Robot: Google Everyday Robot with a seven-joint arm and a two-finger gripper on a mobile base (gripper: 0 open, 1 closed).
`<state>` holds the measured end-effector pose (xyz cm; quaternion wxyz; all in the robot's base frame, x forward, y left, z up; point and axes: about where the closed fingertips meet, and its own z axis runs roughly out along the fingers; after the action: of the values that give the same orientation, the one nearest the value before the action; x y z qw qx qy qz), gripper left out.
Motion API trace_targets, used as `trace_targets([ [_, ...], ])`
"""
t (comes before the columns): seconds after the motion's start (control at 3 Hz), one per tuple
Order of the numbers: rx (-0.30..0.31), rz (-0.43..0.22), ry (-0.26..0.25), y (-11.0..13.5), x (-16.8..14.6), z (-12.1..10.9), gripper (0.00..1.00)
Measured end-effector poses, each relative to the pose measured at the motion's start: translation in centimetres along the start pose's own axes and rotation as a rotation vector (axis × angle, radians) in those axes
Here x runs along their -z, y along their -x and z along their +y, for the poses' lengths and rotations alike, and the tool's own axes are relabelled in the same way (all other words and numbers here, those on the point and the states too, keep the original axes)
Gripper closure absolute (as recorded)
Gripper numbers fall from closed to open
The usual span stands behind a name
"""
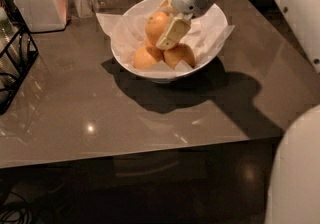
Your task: Pick orange from white bowl
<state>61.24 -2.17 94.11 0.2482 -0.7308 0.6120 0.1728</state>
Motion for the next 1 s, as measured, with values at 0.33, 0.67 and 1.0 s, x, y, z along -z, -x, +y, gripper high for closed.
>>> trace_targets([
  [0.33,0.061,-0.23,-0.04,1.7,1.5,3.2,1.0],
  [0.67,0.082,-0.504,-0.104,4.1,1.6,8.4,1.0],
  [1.0,0.016,-0.625,-0.155,2.9,2.5,12.9,1.0],
])
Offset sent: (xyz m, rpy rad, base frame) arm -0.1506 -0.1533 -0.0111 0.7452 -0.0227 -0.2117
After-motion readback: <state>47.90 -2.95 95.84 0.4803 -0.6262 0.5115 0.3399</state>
